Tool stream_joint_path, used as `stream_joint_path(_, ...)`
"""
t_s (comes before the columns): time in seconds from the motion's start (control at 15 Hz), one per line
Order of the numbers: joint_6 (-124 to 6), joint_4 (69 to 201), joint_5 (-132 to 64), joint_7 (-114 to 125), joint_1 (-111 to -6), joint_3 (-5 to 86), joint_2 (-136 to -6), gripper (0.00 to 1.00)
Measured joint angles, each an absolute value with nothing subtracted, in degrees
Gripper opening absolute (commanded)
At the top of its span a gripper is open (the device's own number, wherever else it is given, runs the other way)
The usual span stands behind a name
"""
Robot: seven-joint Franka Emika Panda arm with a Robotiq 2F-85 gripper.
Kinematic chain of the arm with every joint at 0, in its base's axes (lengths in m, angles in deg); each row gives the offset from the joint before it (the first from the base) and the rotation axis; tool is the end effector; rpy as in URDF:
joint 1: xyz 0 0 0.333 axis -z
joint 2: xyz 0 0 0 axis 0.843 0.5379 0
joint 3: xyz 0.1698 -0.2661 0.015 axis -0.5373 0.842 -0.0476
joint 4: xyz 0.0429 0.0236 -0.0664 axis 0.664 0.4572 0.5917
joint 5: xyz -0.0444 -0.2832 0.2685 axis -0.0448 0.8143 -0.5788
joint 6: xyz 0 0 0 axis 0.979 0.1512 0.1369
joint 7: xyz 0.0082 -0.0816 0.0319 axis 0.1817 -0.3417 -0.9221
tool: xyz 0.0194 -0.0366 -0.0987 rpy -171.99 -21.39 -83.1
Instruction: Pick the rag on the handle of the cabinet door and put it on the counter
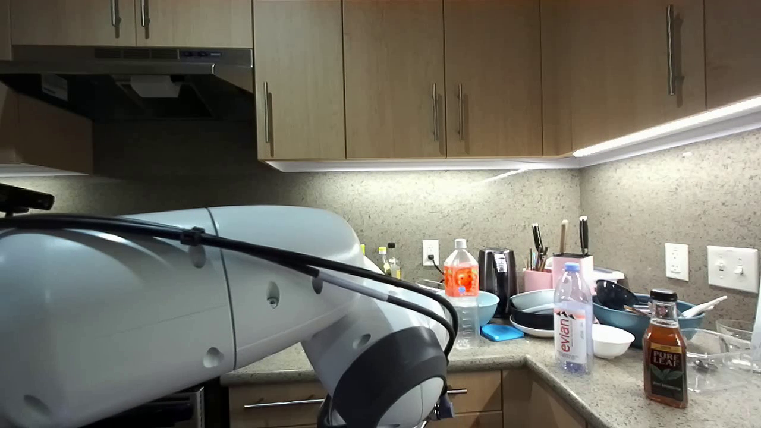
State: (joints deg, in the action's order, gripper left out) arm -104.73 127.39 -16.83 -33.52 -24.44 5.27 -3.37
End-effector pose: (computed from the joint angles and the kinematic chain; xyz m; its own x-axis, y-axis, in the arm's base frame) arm 0.6492 -0.0488 -0.0694 0.8025 0.2767 0.5286 0.4064 -0.9021 -0.1449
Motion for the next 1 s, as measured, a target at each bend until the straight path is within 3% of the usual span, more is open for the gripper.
stream_joint_path(0.53, -104.64, 127.22, -15.7, -33.96, -24.61, 5.38, -3.35, 1.0)
stream_joint_path(0.6, -104.61, 127.23, -15.5, -34.32, -24.61, 5.38, -3.33, 0.92)
stream_joint_path(0.67, -104.6, 127.25, -15.26, -34.59, -24.59, 5.38, -3.32, 0.74)
stream_joint_path(1.0, -104.6, 129.3, -13.08, -36.85, -22.28, 3.01, -3.21, 0.41)
